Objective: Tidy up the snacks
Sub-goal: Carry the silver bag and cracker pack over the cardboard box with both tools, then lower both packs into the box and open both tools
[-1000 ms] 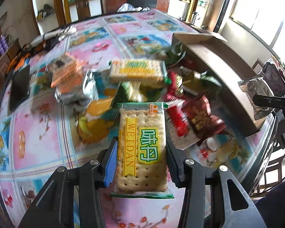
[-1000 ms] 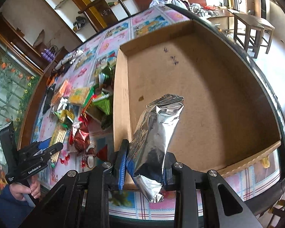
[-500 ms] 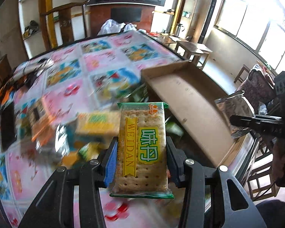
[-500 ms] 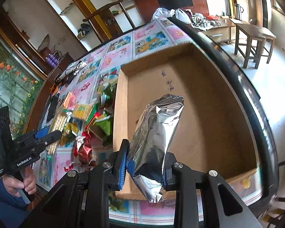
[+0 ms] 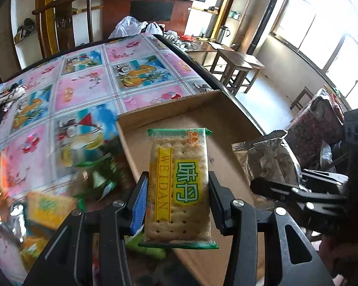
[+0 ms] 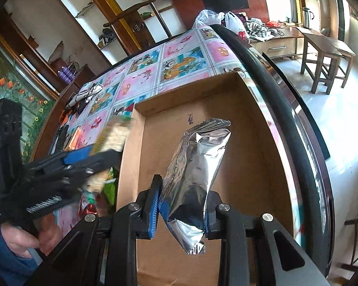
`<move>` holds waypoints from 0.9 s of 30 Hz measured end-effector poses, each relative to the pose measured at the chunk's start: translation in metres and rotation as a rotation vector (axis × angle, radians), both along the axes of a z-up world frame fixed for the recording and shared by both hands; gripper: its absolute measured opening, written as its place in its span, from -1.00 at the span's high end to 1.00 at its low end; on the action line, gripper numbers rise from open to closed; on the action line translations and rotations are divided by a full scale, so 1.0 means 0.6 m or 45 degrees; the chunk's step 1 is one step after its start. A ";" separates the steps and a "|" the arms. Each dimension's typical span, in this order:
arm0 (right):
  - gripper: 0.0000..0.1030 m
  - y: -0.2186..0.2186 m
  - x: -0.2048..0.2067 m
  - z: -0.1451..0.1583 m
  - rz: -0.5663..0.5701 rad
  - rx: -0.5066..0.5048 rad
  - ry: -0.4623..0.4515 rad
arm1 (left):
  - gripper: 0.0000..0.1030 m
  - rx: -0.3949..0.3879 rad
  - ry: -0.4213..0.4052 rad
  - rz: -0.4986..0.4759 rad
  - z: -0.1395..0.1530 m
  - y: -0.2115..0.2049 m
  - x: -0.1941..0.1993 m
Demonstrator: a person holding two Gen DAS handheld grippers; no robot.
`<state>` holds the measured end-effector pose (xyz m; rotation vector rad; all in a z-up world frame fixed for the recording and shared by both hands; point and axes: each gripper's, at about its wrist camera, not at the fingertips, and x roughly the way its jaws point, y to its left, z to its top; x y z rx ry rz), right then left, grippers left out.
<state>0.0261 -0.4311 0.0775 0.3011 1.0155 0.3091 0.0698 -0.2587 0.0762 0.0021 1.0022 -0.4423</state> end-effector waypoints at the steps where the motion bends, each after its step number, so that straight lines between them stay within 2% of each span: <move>1: 0.43 -0.001 0.008 -0.002 0.005 0.000 0.003 | 0.12 0.008 0.009 0.014 -0.007 -0.007 0.010; 8: 0.43 -0.013 0.098 -0.032 0.054 0.005 0.054 | 0.12 0.046 0.075 0.111 -0.054 -0.026 0.068; 15: 0.43 -0.002 0.158 -0.058 0.117 0.011 0.083 | 0.12 0.076 0.082 0.162 -0.070 -0.029 0.091; 27: 0.39 -0.005 0.197 -0.087 0.147 0.075 0.153 | 0.12 0.116 0.072 0.175 -0.076 -0.046 0.099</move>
